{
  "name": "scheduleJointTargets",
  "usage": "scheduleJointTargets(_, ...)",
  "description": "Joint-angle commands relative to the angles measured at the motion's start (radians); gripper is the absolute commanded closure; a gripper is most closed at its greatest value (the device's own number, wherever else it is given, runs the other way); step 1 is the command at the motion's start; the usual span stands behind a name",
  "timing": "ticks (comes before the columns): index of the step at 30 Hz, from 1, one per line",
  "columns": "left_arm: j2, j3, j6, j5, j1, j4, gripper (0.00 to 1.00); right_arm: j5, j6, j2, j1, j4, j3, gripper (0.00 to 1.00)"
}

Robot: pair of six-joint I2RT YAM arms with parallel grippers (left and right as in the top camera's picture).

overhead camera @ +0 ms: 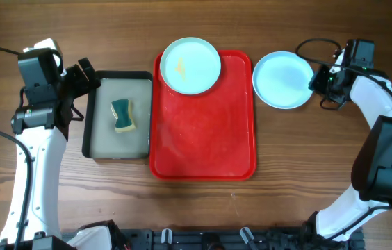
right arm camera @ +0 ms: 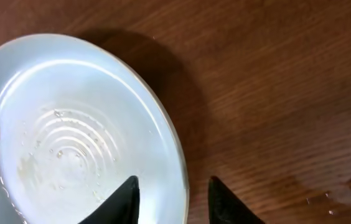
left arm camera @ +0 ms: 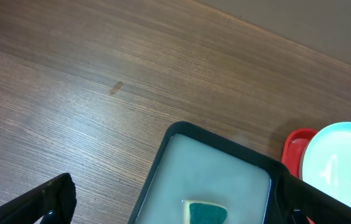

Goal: Clean dirty plates on tray and stack at the side
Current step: 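Carry the light-blue plate right and stack it on the white plate, then move the right gripper to the remaining light-blue plate and grasp its rim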

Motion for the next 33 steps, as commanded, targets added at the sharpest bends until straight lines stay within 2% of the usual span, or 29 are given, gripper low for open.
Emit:
scheduleJointTargets(1,0.004,0.006,-0.009,-0.006,0.005,0.002,0.00,-0.099,-0.052,0.015,0.001,-0.015,0.001,0.54)
scheduleJointTargets(3,0.004,0.006,-0.009,-0.006,0.005,0.002,0.00,-0.195,-0.090,0.015,0.032,-0.013,0.001,0.52)
scheduleJointTargets(9,0.004,0.006,-0.009,-0.006,0.005,0.002,0.00,-0.192,-0.105,0.015,0.283,0.049,0.001,0.51)
scheduleJointTargets(12,0.004,0.006,-0.009,-0.006,0.005,0.002,0.00,-0.105,-0.103,0.015,0.417,0.146,0.001,0.50)
scheduleJointTargets(16,0.004,0.006,-0.009,-0.006,0.005,0.002,0.00,-0.038,-0.100,0.020,0.513,0.264,0.001,0.49)
scheduleJointTargets(21,0.004,0.006,-0.009,-0.006,0.005,0.002,0.00,-0.038,-0.092,0.090,0.566,0.418,0.001,0.46)
scheduleJointTargets(28,0.004,0.006,-0.009,-0.006,0.005,0.002,0.00,0.014,-0.002,0.225,0.574,0.673,0.000,0.45)
scheduleJointTargets(33,0.004,0.006,-0.009,-0.006,0.005,0.002,0.00,0.016,0.003,0.252,0.591,0.697,0.000,0.49)
